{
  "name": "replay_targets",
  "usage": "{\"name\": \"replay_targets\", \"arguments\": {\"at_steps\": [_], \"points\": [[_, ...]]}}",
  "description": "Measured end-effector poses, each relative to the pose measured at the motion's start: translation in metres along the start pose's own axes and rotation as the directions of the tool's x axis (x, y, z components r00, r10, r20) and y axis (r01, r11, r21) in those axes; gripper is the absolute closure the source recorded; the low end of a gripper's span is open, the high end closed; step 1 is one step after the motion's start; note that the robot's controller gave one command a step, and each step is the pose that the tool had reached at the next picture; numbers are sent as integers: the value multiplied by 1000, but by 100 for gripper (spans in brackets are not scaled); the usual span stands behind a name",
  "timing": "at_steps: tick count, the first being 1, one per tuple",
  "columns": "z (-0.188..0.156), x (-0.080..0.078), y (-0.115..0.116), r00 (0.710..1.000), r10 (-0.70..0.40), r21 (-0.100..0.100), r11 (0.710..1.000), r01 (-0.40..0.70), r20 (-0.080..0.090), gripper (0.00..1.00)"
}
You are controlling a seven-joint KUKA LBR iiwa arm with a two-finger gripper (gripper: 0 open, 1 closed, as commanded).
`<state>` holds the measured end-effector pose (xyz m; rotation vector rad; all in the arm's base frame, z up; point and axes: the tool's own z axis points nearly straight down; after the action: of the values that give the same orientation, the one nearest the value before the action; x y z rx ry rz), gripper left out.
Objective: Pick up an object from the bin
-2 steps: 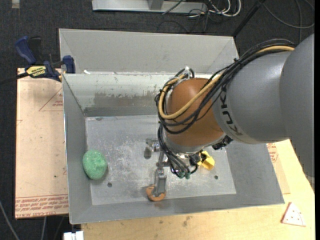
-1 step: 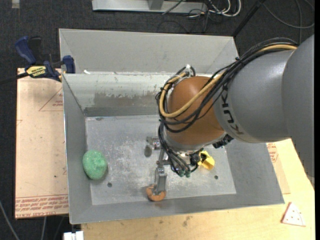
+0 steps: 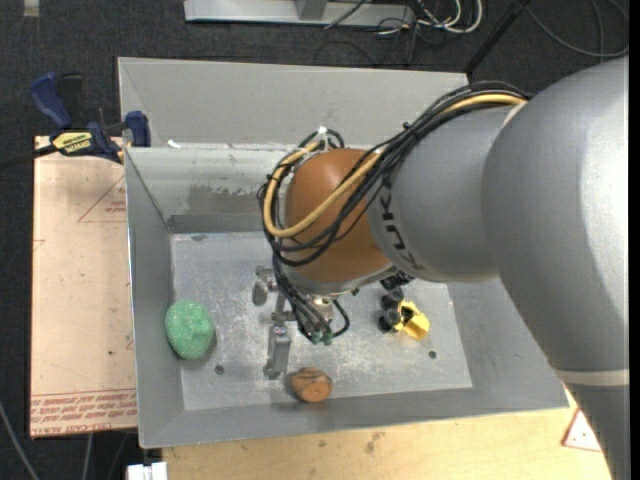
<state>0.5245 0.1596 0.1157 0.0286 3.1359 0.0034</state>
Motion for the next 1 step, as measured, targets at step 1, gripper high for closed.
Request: {"name": "replay_targets", "arguments": {"at_steps": [1], "points": [[3,-2,22,1000,30,1,1000,-30,-10,0]]}}
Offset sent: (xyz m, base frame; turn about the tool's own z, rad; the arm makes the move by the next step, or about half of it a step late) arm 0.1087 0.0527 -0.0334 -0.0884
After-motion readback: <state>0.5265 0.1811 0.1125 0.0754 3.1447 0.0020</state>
